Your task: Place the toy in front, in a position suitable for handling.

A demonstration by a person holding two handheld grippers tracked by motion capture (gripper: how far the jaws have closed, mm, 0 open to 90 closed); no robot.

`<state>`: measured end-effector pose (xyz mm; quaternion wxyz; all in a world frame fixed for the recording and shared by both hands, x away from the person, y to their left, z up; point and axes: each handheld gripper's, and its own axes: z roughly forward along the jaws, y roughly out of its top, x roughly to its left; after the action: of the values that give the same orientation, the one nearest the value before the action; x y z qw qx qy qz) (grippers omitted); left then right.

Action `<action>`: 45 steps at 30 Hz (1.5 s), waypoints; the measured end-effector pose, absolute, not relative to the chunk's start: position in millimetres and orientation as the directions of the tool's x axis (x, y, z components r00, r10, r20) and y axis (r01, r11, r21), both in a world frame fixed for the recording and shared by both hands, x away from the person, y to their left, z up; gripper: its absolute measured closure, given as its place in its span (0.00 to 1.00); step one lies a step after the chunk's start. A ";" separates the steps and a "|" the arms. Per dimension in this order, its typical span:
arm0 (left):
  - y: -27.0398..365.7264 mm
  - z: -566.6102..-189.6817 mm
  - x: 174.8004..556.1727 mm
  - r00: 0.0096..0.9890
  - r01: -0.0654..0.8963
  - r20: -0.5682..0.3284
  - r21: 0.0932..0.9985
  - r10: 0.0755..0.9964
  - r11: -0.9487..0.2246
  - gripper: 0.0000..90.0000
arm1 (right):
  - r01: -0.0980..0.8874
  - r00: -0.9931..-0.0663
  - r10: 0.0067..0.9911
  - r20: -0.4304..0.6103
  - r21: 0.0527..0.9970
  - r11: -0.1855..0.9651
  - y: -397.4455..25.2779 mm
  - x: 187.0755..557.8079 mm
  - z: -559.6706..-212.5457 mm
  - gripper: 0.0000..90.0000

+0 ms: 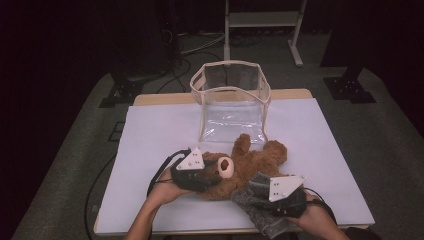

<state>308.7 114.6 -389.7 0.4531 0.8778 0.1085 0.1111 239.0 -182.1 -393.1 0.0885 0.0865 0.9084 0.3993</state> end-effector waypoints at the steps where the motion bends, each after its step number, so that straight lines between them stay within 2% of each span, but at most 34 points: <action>1: 114.6 -390.0 308.6 0.951 0.091 0.095 0.821 0.293 -0.563 0.48 | 0.071 -0.968 0.226 -0.107 0.749 0.659 -178.9 240.1 -386.7 0.89; 5: 115.2 -390.0 307.9 0.951 0.092 0.096 0.821 0.294 -0.564 0.48 | 0.035 -0.966 0.219 -0.138 0.771 0.636 -161.3 249.2 -373.9 0.89; 10: 117.5 -390.6 308.0 0.951 0.096 0.090 0.823 0.295 -0.560 0.48 | 0.018 -0.970 0.187 -0.156 0.721 0.692 -142.8 257.1 -389.0 0.89; 17: 117.5 -390.1 308.0 0.952 0.096 0.089 0.821 0.293 -0.562 0.48 | 0.057 -0.971 0.200 -0.133 0.682 0.729 -168.5 243.3 -402.0 0.89; 22: 118.2 -390.3 307.5 0.954 0.092 0.091 0.817 0.285 -0.570 0.48 | 0.072 -0.968 0.225 -0.115 0.729 0.680 -183.4 238.5 -385.5 0.89; 29: 118.8 -390.8 306.1 0.955 0.086 0.093 0.820 0.281 -0.566 0.48 | 0.011 -0.958 0.227 -0.174 0.771 0.637 -159.8 266.9 -353.1 0.89; 34: 121.0 -392.3 304.0 0.956 0.086 0.092 0.820 0.278 -0.566 0.48 | 0.020 -0.962 0.212 -0.174 0.726 0.688 -142.1 288.7 -364.2 0.89; 39: 121.5 -391.9 302.7 0.957 0.076 0.102 0.816 0.271 -0.573 0.48 | 0.057 -0.962 0.231 -0.144 0.723 0.689 -163.2 283.7 -371.4 0.89; 45: 121.0 -391.6 304.1 0.958 0.082 0.095 0.815 0.272 -0.573 0.48 | 0.066 -0.938 0.295 -0.180 0.745 0.664 -191.0 286.5 -348.7 0.89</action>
<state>304.1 121.0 -391.6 0.4510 0.8806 0.1004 0.1056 286.5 -191.0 -348.7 0.1442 0.1004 0.9007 0.3974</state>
